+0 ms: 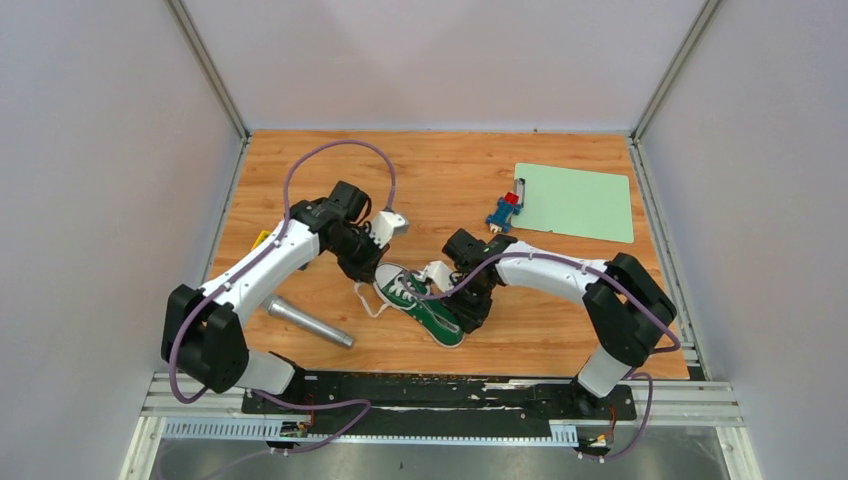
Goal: Tie the shoes
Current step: Move the shoe to the center of the board, then cross the shoelace with the shoelace.
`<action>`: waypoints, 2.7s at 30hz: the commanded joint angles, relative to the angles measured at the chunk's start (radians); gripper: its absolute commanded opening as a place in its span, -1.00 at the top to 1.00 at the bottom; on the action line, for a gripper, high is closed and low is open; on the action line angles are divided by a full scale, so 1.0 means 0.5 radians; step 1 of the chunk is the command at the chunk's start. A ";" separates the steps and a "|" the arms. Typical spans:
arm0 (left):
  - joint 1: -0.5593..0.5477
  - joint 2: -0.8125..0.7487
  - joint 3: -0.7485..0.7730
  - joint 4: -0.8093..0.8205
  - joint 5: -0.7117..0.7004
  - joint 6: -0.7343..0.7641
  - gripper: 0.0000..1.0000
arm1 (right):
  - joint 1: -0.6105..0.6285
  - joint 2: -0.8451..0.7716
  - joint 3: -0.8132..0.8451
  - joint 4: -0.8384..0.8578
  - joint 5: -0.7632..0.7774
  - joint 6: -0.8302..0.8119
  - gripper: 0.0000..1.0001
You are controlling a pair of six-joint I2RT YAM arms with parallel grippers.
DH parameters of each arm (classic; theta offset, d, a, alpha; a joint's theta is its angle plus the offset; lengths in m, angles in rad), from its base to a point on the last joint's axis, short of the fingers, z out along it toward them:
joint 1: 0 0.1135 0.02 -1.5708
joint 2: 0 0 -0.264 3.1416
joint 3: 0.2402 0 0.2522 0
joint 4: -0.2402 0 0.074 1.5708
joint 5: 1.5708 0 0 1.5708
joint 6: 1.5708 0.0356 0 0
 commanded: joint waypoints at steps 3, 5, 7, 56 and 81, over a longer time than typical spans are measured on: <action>0.093 -0.150 0.095 0.153 0.183 -0.229 1.00 | 0.108 0.003 0.139 0.140 -0.048 0.002 0.56; 0.150 -0.204 0.067 0.158 0.223 -0.255 1.00 | 0.108 -0.013 0.139 0.141 -0.080 0.005 0.55; 0.187 -0.254 0.033 0.148 0.243 -0.255 1.00 | 0.106 -0.052 0.129 0.138 -0.041 0.009 0.54; 0.415 -0.030 0.562 0.004 0.898 -0.280 1.00 | -0.227 -0.561 0.539 -0.025 -0.134 -0.280 1.00; 0.151 0.553 0.660 0.339 1.288 -0.318 1.00 | 0.093 -0.416 0.986 -0.022 -0.410 -0.358 1.00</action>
